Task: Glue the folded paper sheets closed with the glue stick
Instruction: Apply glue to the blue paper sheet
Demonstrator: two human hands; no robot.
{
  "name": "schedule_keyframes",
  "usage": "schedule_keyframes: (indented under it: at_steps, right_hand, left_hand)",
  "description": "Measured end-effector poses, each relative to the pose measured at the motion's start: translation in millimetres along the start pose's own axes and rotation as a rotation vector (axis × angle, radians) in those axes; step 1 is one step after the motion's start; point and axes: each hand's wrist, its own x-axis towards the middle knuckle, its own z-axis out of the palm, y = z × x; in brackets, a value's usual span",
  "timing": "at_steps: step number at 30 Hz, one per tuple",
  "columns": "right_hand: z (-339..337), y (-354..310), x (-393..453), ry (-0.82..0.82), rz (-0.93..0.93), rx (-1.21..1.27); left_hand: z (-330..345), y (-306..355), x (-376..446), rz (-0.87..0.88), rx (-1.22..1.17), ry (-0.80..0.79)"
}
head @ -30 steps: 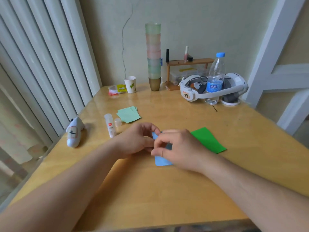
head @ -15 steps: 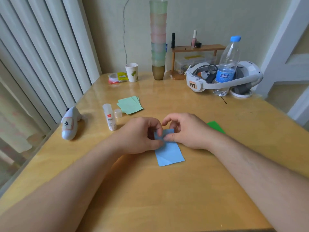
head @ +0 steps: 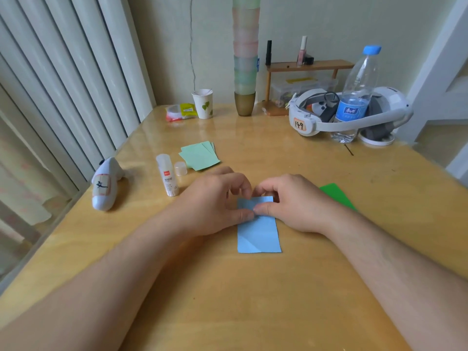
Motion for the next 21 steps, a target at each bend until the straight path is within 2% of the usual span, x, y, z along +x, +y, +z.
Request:
schedule_keyframes:
  at_steps: [2, 5, 7, 8, 10, 15, 17, 18, 21]
  right_hand:
    - [1.9, 0.6, 1.3, 0.006, -0.007, -0.036]
    - [2.8, 2.3, 1.3, 0.022, 0.0, 0.0]
    - [3.1, 3.0, 0.0, 0.028, -0.003, 0.013]
    - [3.3, 3.1, -0.4, 0.032, -0.005, 0.014]
    - [3.3, 2.4, -1.3, 0.039, -0.004, 0.024]
    - [3.3, 1.4, -2.9, 0.048, 0.001, 0.038]
    - [2.9, 1.9, -2.9, 0.051, 0.009, 0.037]
    - [2.6, 1.8, -3.2, 0.049, 0.011, 0.039]
    - [2.7, 0.8, -2.8, 0.069, 0.003, 0.043]
  left_hand:
    - [-9.3, 0.2, -2.2, 0.048, -0.023, 0.122]
    - [-39.5, -3.8, -8.0, 0.052, -0.033, 0.416]
    - [-62.8, -17.2, -13.6, -0.056, -0.074, 0.597]
    - [-72.1, -26.2, -16.7, -0.14, -0.127, 0.639]
    - [-82.6, -42.6, -21.2, -0.314, -0.243, 0.594]
    - [-79.8, -75.1, -25.6, -0.726, -0.512, 0.13]
    - [-79.4, -83.2, -23.8, -0.764, -0.403, 0.055]
    - [-80.1, -83.5, -23.0, -0.767, -0.362, 0.068]
    - [-78.6, -71.1, -19.6, -0.689, -0.528, 0.144]
